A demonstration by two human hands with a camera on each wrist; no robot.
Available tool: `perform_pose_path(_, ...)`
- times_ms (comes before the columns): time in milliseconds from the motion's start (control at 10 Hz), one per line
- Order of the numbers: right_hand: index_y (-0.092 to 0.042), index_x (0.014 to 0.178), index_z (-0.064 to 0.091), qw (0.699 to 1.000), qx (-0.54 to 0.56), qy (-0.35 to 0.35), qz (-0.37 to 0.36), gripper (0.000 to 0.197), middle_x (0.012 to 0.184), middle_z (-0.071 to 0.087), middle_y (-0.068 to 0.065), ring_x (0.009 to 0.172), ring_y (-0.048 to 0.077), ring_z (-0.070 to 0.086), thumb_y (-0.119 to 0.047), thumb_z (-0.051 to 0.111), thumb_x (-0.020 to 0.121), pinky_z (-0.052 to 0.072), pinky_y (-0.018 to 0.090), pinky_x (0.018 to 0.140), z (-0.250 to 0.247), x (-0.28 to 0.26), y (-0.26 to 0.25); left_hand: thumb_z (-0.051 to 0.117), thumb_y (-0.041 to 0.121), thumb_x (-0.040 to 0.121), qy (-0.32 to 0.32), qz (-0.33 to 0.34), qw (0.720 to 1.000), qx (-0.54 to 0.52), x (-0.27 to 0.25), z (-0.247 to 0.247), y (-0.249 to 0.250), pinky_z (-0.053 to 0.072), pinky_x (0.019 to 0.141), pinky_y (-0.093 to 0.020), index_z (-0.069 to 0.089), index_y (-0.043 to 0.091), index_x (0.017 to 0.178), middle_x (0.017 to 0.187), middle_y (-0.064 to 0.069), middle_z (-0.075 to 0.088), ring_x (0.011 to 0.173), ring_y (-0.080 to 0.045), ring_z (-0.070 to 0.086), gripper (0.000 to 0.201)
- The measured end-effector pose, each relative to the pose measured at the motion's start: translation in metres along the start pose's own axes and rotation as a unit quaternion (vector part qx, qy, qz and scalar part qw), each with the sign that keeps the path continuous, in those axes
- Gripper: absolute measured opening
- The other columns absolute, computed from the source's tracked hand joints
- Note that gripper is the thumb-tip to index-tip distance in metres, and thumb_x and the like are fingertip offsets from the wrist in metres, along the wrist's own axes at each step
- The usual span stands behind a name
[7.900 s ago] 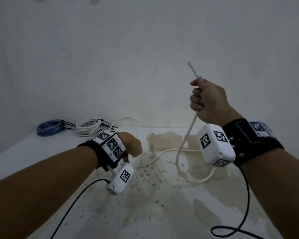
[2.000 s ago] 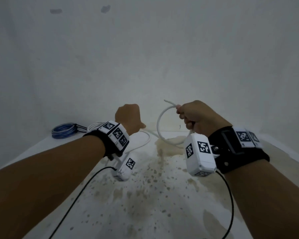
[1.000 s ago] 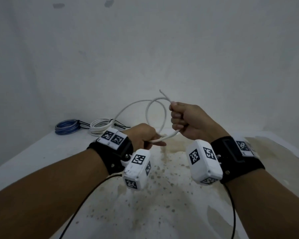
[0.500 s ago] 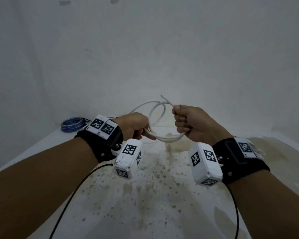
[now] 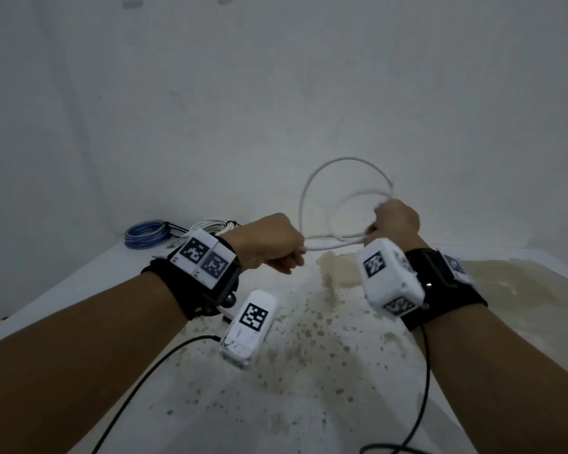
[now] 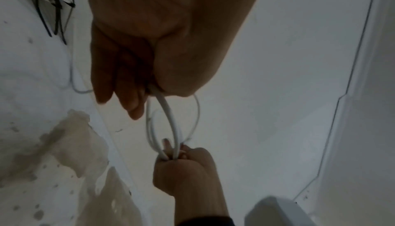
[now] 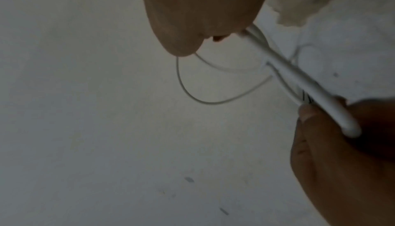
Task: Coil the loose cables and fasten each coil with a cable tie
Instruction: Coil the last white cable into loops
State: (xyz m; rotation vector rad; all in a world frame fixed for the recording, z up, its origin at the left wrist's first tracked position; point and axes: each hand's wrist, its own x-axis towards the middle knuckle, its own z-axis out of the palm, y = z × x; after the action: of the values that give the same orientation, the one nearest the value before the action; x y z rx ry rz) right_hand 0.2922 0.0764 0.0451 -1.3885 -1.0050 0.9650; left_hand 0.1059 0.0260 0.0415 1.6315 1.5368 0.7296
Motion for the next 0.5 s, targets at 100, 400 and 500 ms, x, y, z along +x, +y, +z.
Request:
perform_pose_path(100,-0.015,0.068,0.039,0.997,0.049,-0.011,0.064,0.034,0.076,0.043,0.003,0.063,0.014,0.045,-0.009,0.039,0.102,0.045,0.022,0.052,-0.008,0.013,0.027,0.043,0.008,0.102,0.045,0.050,0.996,-0.067,0.004,0.007,0.005,0.059,0.064,-0.033,0.059,-0.005,0.087,0.071,-0.014,0.070,0.060,-0.020,0.070,0.025)
perform_pose_path(400,-0.015,0.076,0.047,0.921,0.337,-0.193,-0.021,0.032,0.057,0.034,-0.002,0.038,0.008,0.021,-0.023,0.040,0.106,0.021,0.019,0.035,0.012,-0.021,0.014,0.046,0.016,0.102,0.206,0.116,0.961,-0.147,0.019,-0.001,0.004,0.057,0.054,-0.026,0.066,-0.003,0.090,0.086,-0.019,0.072,0.067,-0.026,0.072,0.030)
perform_pose_path(500,-0.013,0.077,0.047,0.911,0.344,-0.218,-0.065,0.032,0.055,0.031,-0.003,0.040,0.008,0.020,-0.023,0.038,0.107,0.020,0.019,0.037,0.012,-0.028,0.002,0.045,0.019,0.104,0.248,0.144,0.947,-0.144,0.023,-0.007,-0.001,0.061,0.062,-0.033,0.068,0.000,0.090,0.087,-0.016,0.074,0.071,-0.027,0.074,0.032)
